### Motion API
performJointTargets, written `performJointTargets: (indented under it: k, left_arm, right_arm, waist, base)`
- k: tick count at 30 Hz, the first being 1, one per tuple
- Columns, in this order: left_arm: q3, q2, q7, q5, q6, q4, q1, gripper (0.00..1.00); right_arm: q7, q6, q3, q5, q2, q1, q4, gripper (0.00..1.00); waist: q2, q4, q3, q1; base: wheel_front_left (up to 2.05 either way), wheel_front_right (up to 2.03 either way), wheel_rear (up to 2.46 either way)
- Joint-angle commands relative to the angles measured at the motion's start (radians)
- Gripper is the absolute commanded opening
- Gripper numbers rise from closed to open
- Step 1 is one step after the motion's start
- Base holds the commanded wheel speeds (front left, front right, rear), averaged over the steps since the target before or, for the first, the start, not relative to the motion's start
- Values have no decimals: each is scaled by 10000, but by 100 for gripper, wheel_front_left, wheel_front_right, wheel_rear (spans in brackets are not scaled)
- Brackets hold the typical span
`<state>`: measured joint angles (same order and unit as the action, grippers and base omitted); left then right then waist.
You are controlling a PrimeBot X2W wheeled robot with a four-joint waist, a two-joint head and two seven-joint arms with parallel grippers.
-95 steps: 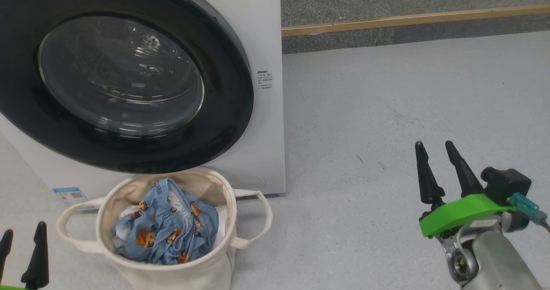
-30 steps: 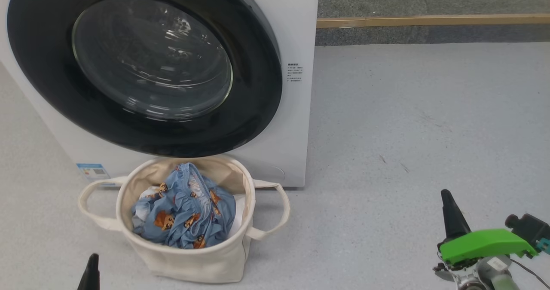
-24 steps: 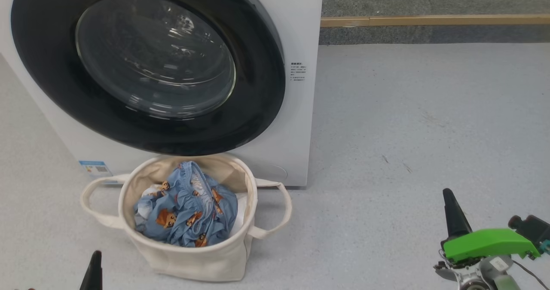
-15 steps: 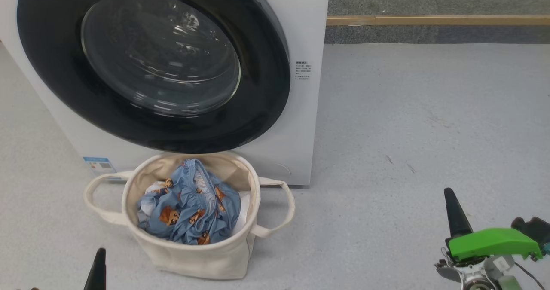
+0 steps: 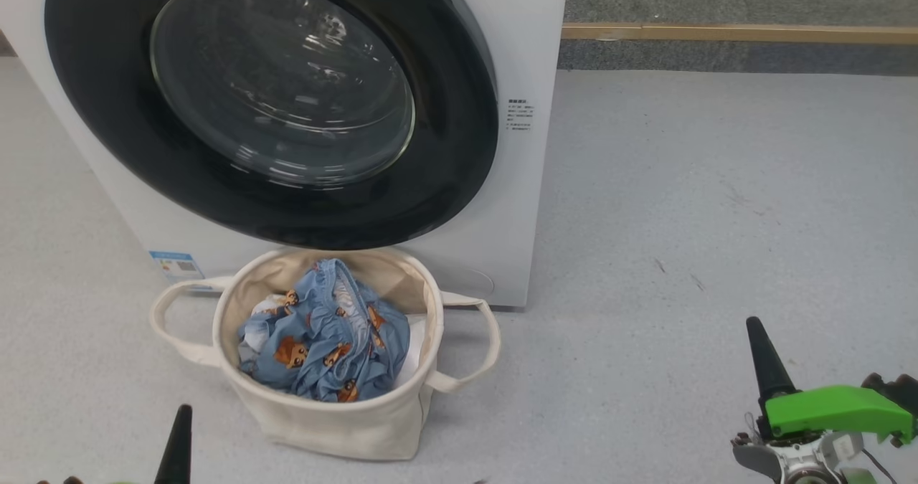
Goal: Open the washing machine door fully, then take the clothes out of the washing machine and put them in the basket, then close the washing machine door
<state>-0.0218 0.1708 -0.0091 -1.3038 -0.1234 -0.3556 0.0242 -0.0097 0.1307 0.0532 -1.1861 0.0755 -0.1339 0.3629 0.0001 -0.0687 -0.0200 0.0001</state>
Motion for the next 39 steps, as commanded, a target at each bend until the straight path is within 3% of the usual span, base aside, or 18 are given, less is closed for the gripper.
performJointTargets:
  k: [1, 39]
  left_arm:
    - [-373, 29, 93, -229, -50, 413, 565, 0]
    - [-919, -1190, 1213, -3008, -73, 1093, 836, 0]
  right_arm:
    - [95, 1, -44, -316, 9, -172, -433, 0]
    - [1218, 0, 602, -4172, -249, 254, -1172, 0]
  waist:
    - [-1, 31, 11, 0]
    - [-1, 679, 228, 0]
  base:
    - [0, 0, 0]
    - [0, 0, 0]
